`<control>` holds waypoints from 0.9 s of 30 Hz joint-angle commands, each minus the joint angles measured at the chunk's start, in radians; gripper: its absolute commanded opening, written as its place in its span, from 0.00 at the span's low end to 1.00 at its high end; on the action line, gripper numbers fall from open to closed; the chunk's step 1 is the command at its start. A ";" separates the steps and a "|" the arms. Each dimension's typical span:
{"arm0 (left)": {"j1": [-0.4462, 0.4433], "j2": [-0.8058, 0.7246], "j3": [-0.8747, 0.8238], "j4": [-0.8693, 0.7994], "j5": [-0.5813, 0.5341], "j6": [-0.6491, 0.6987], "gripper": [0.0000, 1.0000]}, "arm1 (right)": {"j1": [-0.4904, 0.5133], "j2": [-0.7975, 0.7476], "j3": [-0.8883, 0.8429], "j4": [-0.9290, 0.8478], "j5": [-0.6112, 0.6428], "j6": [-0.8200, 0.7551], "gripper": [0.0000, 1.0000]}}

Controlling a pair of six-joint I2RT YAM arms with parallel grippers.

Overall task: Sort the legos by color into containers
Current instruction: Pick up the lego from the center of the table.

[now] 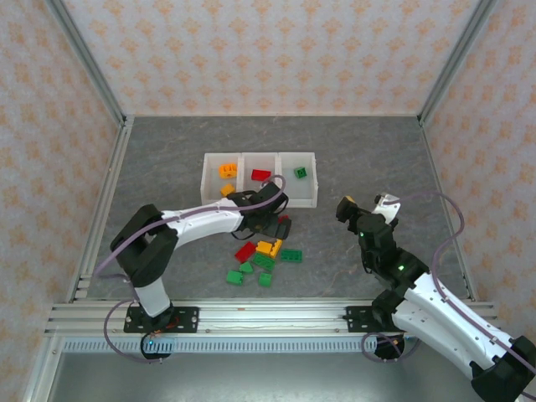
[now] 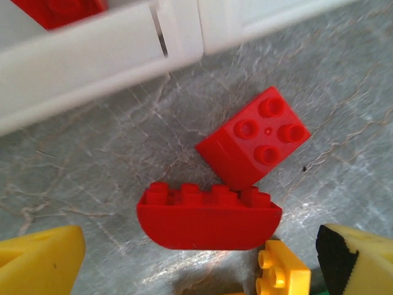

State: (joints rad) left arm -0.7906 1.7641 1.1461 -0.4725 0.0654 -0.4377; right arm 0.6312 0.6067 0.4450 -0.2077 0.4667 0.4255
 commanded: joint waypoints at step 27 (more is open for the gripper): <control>0.051 0.092 0.005 0.077 0.022 -0.043 0.58 | -0.007 -0.004 -0.009 0.023 0.020 -0.010 1.00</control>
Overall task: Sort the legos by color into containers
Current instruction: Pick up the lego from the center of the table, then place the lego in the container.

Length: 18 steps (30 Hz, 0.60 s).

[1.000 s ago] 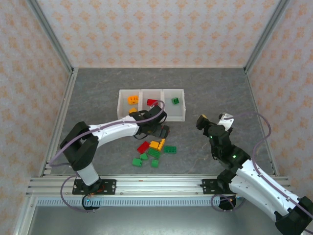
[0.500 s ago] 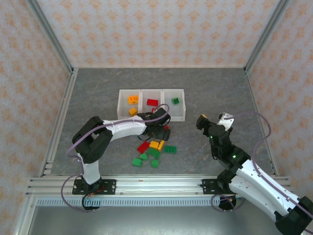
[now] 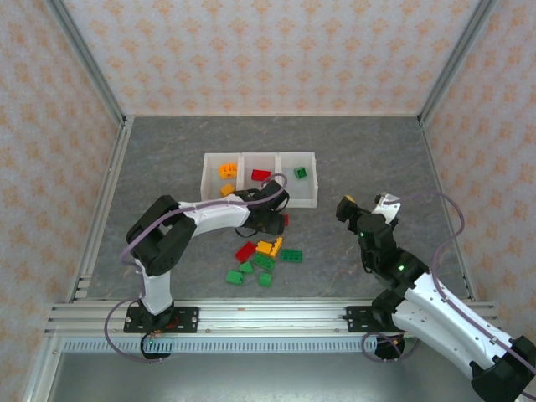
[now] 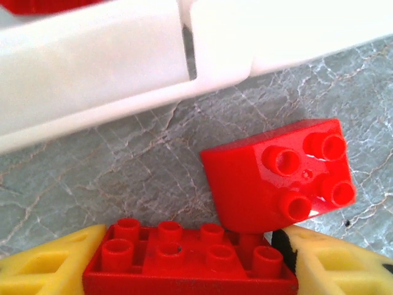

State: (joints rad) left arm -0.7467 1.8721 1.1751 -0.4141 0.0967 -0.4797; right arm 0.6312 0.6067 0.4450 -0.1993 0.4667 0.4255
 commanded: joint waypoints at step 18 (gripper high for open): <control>0.074 -0.282 0.053 -0.074 -0.191 0.085 0.53 | -0.007 -0.004 -0.005 0.016 0.028 -0.008 1.00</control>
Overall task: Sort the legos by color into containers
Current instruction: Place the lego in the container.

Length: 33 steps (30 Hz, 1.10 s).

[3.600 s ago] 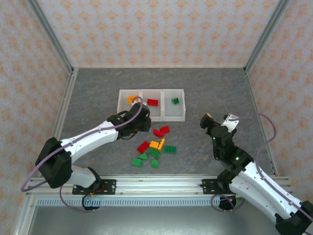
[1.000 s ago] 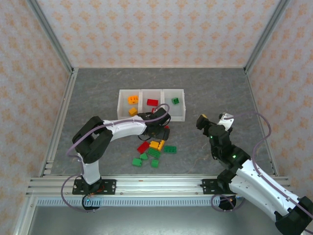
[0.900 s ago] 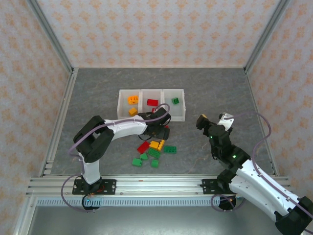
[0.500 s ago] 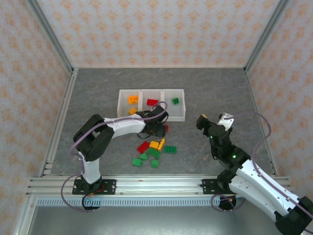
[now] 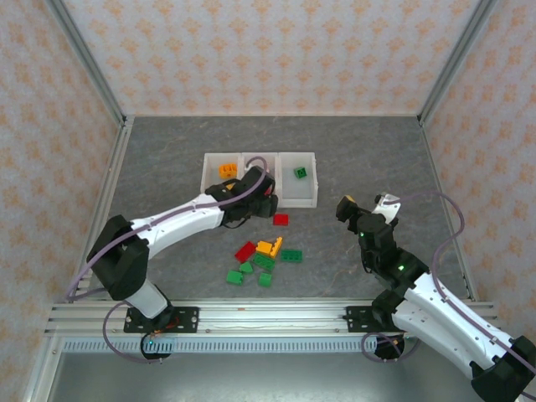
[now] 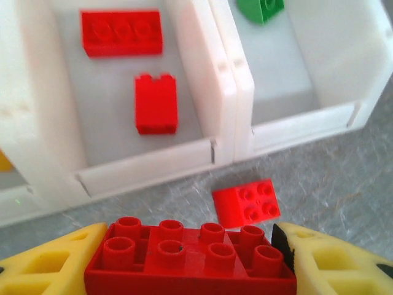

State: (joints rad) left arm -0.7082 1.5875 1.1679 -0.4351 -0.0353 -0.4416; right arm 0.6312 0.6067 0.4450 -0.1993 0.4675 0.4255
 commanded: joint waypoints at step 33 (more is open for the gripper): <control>0.097 0.111 0.217 -0.051 -0.125 0.081 0.99 | -0.007 0.014 0.155 -0.148 -0.089 -0.025 1.00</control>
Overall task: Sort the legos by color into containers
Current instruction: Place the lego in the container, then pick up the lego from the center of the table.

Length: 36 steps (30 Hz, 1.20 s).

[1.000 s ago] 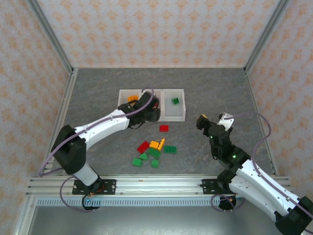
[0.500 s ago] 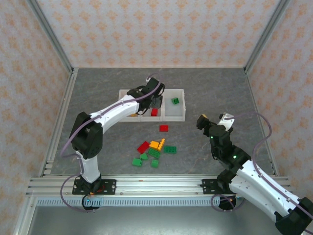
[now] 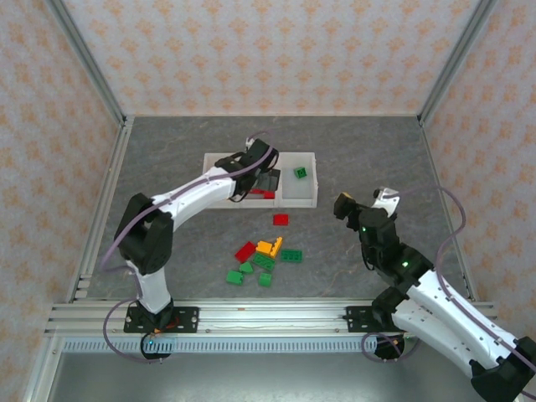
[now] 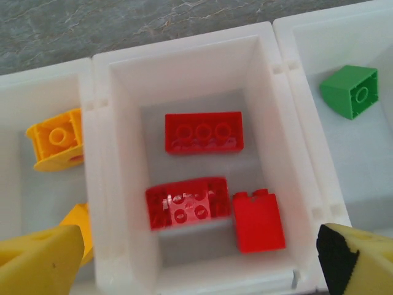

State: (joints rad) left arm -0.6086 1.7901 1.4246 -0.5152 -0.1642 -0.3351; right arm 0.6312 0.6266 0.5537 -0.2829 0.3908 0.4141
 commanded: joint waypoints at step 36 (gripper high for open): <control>-0.273 0.213 -0.118 0.199 -0.019 -0.461 0.93 | 0.024 -0.242 -0.009 -0.137 -0.119 0.109 1.00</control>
State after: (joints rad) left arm -0.8822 1.9682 1.2526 -0.3206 -0.1150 -0.7685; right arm 0.6350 0.4057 0.5354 -0.4095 0.2787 0.5369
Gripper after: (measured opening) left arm 0.928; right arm 0.996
